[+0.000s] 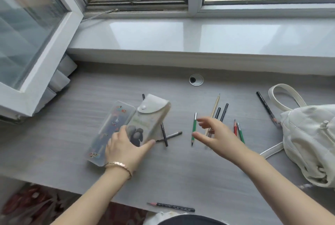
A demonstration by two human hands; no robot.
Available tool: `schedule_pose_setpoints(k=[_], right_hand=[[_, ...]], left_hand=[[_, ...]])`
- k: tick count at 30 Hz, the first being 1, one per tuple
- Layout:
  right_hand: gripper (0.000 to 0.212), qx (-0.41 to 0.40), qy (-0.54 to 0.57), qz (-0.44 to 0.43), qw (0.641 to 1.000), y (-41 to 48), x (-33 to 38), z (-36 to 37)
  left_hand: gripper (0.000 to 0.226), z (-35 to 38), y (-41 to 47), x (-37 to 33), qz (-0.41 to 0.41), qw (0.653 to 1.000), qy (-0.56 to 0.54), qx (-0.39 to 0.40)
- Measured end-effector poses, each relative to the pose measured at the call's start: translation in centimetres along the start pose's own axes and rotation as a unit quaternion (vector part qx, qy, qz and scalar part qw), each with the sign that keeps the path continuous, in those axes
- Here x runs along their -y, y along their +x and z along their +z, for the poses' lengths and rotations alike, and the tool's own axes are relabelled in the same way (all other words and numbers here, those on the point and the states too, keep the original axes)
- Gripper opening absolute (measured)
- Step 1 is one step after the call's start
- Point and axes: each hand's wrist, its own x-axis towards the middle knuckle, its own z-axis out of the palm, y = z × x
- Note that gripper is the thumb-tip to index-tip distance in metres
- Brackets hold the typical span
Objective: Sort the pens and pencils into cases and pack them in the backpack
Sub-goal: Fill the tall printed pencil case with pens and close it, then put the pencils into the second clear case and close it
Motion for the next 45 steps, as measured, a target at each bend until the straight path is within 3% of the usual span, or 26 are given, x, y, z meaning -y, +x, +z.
schedule_pose_setpoints(k=[3, 8, 10, 13, 15, 18, 21, 23, 26, 28, 29, 31, 32, 35, 39, 42, 44, 45], right_hand=[[0.039, 0.037, -0.041, 0.004, 0.998, -0.5, -0.8, 1.1], [0.029, 0.077, -0.042, 0.025, 0.996, -0.9, -1.1, 2.7], [0.026, 0.079, -0.039, 0.029, 0.996, -0.9, -1.1, 2.7], [0.024, 0.074, -0.032, 0.041, 0.996, -1.2, -1.2, 2.4], [0.024, 0.081, -0.036, 0.054, 0.995, -1.4, -1.3, 2.2], [0.023, 0.084, -0.036, 0.070, 0.993, -1.9, -1.4, 2.0], [0.022, 0.071, -0.019, 0.080, 0.994, -2.5, -1.2, 1.9], [0.019, 0.041, 0.021, 0.080, 0.996, -2.7, -0.6, 1.8], [0.032, 0.011, 0.155, 0.117, 0.981, -2.5, 1.0, 2.0], [0.057, 0.051, 0.325, 0.155, 0.931, -2.0, 2.3, 2.3], [0.062, 0.069, 0.405, 0.163, 0.897, -1.9, 2.8, 2.3], [0.046, 0.074, 0.497, 0.151, 0.851, -1.8, 3.4, 1.9], [0.033, 0.068, 0.500, 0.137, 0.852, -1.9, 3.4, 1.7], [0.017, 0.036, 0.461, 0.109, 0.880, -2.4, 2.6, 1.9], [0.038, -0.041, 0.485, 0.124, 0.865, -2.8, 1.6, 2.6], [0.070, -0.091, 0.446, 0.074, 0.887, -3.2, 1.3, 3.1], [0.074, -0.159, 0.347, -0.030, 0.924, -3.4, 1.5, 2.9], [0.070, -0.183, 0.308, -0.114, 0.926, -3.5, 1.6, 2.8]], left_hand=[[0.089, -1.2, 3.4, 3.2, -0.090, 0.992, 0.033, -0.082], [0.091, -0.5, 5.6, 5.9, -0.112, 0.987, 0.103, -0.053], [0.091, 0.2, 5.3, 5.6, -0.064, 0.986, 0.131, -0.076], [0.085, 1.4, 4.0, 4.2, 0.126, 0.966, 0.186, -0.126], [0.083, 2.2, 2.6, 2.6, 0.157, 0.963, 0.216, -0.026], [0.092, 3.6, 1.7, 1.8, 0.055, 0.962, 0.248, 0.096], [0.087, 3.1, 1.3, 0.9, -0.009, 0.984, 0.142, 0.110], [0.082, 2.6, 1.4, 0.0, -0.053, 0.990, -0.025, 0.126], [0.086, 1.2, 0.3, -2.3, -0.062, 0.924, -0.281, 0.251], [0.050, 0.5, -1.0, -3.7, -0.021, 0.881, -0.343, 0.326], [0.043, 0.3, -1.6, -4.3, 0.009, 0.864, -0.349, 0.362], [0.062, 0.1, -2.6, -5.3, 0.049, 0.844, -0.338, 0.413], [0.071, 0.1, -2.9, -5.5, 0.051, 0.846, -0.327, 0.418], [0.071, 0.4, -3.0, -5.8, 0.067, 0.879, -0.281, 0.378], [0.066, 0.3, -3.3, -6.3, 0.151, 0.946, -0.168, 0.230], [0.072, 0.4, -3.0, -6.1, 0.184, 0.951, -0.180, 0.173], [0.069, 0.0, -2.7, -6.3, 0.197, 0.941, -0.213, 0.173], [0.063, -0.2, -2.4, -6.4, 0.180, 0.922, -0.271, 0.209]])
